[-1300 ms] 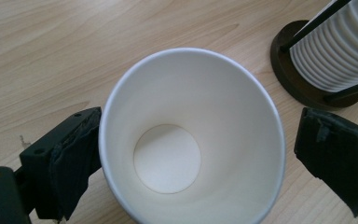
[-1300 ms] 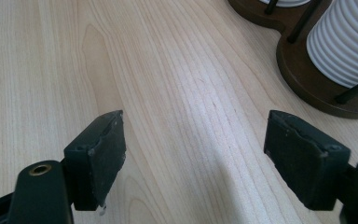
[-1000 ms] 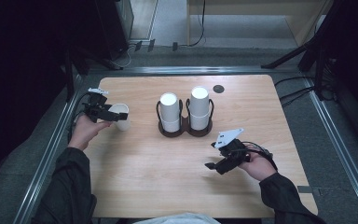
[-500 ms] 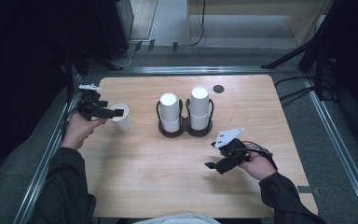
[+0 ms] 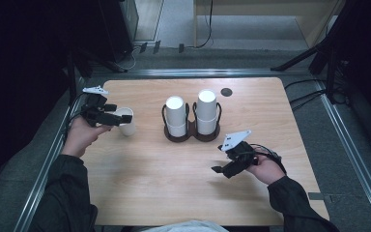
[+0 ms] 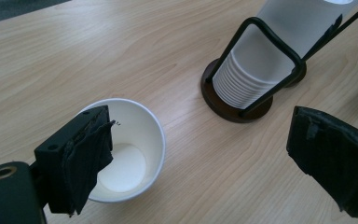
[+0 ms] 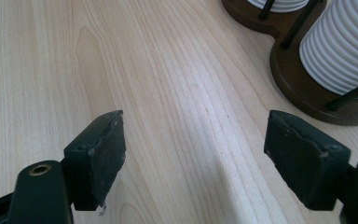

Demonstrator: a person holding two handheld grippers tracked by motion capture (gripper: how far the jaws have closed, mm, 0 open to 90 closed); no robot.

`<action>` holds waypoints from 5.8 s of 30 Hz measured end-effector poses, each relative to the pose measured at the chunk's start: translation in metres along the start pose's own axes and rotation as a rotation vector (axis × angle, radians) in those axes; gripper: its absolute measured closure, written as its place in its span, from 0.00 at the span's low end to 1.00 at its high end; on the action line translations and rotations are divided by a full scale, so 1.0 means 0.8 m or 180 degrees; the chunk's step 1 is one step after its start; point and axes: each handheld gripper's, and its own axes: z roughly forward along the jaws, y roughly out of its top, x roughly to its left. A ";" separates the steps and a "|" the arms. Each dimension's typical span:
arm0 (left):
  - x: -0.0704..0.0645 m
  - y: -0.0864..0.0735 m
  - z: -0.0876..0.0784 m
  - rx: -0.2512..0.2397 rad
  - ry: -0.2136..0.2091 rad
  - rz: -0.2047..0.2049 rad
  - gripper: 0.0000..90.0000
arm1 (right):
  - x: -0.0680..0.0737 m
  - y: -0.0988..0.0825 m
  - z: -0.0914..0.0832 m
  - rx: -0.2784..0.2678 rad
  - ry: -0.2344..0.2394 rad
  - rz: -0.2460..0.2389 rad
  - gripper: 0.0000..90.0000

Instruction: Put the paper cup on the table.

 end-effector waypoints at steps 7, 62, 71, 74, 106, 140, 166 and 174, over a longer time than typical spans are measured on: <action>-0.017 0.002 -0.007 -0.0034 -0.0089 0.0006 0.08 | -0.003 0.004 0.001 0.0004 0.0003 0.0006 0.23; -0.114 -0.040 0.083 0.0203 -0.0206 0.0590 0.16 | -0.017 0.018 0.002 -0.0041 0.0018 -0.0053 0.23; -0.134 -0.051 0.101 0.0258 -0.0280 0.0616 0.16 | -0.016 0.017 0.003 -0.0022 0.0028 -0.0066 0.23; -0.141 -0.052 0.104 0.0280 -0.0313 0.0660 0.16 | -0.016 0.017 0.003 -0.0026 0.0018 -0.0077 0.23; -0.196 -0.041 0.153 0.0463 -0.0664 0.0903 0.16 | 0.003 -0.003 0.001 0.0071 0.0006 -0.0009 0.23; -0.222 -0.039 0.172 0.0419 -0.0693 0.1173 0.17 | 0.015 -0.004 0.009 0.0124 0.0021 -0.0014 0.23; -0.220 -0.041 0.174 0.0450 -0.0711 0.1154 0.17 | 0.016 -0.004 0.010 0.0140 0.0029 -0.0032 0.23; -0.217 -0.042 0.177 0.0512 -0.0693 0.1158 0.17 | 0.015 -0.005 0.011 0.0162 0.0033 -0.0031 0.23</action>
